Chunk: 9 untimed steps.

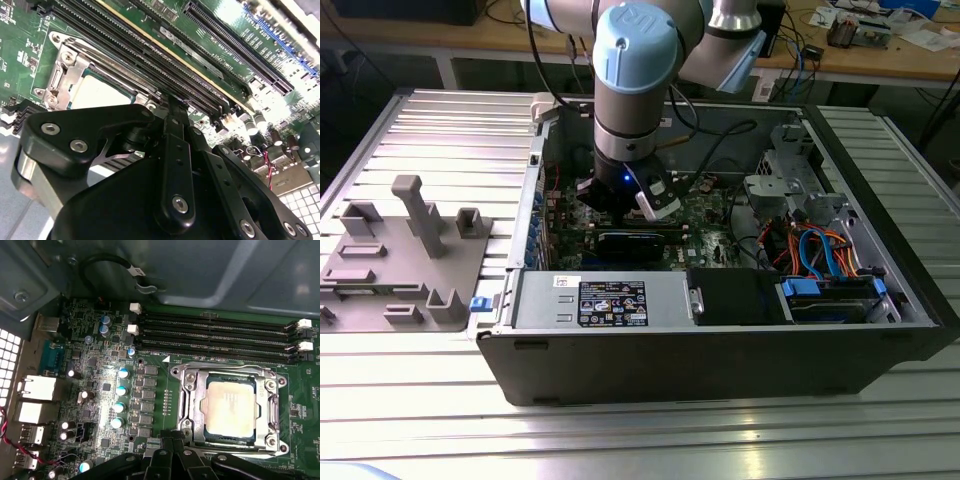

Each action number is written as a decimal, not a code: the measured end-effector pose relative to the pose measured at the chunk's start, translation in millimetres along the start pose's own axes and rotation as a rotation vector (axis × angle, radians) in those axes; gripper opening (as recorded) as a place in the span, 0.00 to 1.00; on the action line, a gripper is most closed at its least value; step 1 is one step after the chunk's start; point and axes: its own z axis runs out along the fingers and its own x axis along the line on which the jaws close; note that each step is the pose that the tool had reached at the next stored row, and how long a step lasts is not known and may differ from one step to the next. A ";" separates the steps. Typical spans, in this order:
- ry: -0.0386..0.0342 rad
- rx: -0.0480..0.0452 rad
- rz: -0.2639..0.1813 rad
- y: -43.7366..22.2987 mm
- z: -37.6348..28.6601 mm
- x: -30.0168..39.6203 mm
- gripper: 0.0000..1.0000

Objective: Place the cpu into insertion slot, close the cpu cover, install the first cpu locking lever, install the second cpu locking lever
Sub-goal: 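Install the second cpu locking lever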

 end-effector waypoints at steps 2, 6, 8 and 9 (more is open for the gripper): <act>0.0000 0.0000 0.000 0.3 0.5 0.0 0.11; 0.0002 -0.0002 -0.001 0.8 0.7 0.0 0.11; 0.0003 -0.0002 -0.002 1.1 0.2 0.0 0.11; 0.0003 -0.0005 -0.002 1.3 -0.9 0.2 0.11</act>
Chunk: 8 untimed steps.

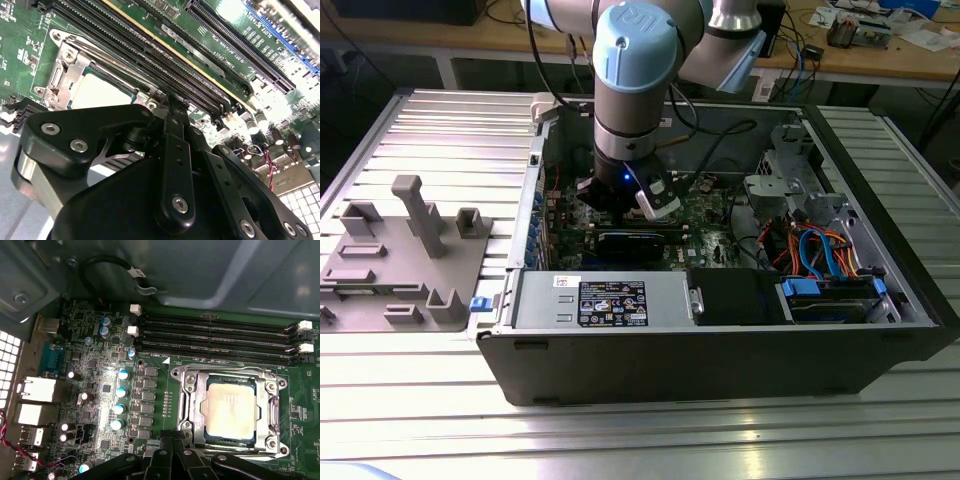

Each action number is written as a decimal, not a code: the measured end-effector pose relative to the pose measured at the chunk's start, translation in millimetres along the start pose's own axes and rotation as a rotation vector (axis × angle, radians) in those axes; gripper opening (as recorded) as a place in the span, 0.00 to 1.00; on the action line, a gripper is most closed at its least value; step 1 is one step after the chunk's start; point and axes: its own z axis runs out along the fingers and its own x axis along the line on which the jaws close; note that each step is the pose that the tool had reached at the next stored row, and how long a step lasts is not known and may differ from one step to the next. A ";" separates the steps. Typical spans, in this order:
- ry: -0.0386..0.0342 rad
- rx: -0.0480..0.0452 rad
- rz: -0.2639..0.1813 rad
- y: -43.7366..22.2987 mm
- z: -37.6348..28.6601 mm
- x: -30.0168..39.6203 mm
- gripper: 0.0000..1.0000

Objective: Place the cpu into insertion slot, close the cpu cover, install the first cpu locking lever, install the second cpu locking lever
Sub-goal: 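Install the second cpu locking lever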

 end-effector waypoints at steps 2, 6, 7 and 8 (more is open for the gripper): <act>0.0002 0.0002 0.000 0.4 -2.2 0.1 0.11; 0.0003 0.0003 -0.001 2.0 -9.7 0.8 0.11; 0.0003 0.0003 -0.001 2.5 -11.9 0.8 0.11; 0.0003 0.0004 -0.001 2.9 -13.9 0.9 0.11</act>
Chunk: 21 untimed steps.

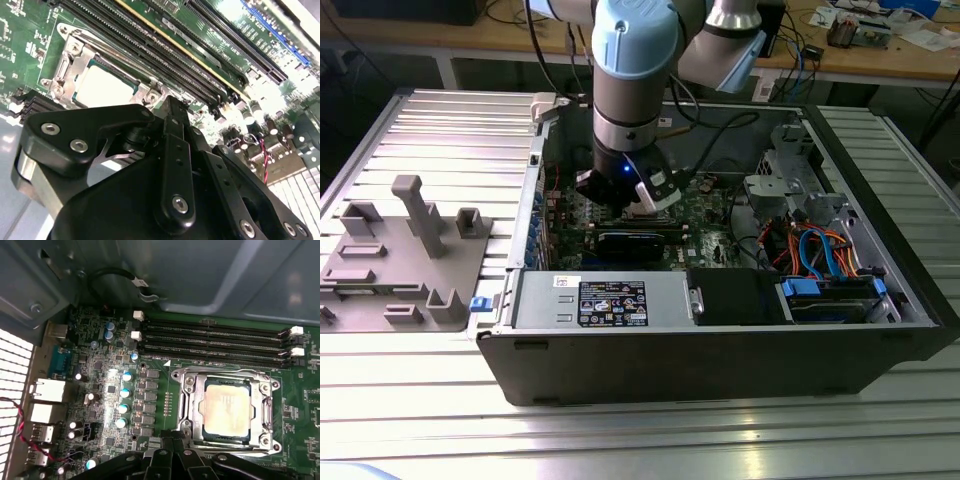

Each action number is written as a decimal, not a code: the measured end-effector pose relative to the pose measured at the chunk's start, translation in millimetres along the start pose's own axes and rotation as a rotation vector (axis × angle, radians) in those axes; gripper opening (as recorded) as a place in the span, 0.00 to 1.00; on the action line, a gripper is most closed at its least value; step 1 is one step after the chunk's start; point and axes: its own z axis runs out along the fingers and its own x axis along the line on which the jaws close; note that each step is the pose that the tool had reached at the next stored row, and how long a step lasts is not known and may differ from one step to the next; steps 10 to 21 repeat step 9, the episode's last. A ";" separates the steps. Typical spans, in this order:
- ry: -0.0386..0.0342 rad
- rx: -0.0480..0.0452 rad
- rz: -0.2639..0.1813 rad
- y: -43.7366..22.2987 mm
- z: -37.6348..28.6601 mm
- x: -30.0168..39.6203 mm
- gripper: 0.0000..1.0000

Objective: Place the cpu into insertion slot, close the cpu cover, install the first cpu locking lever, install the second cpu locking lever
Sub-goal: 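Install the second cpu locking lever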

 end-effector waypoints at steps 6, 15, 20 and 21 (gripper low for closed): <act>-0.0001 0.0000 0.000 0.3 -1.7 -0.1 0.11; 0.0000 -0.0001 0.000 0.3 -1.7 -0.4 0.11; 0.0000 -0.0001 0.000 0.3 -1.7 -0.4 0.11; 0.0000 -0.0001 0.000 0.3 -1.7 -0.4 0.11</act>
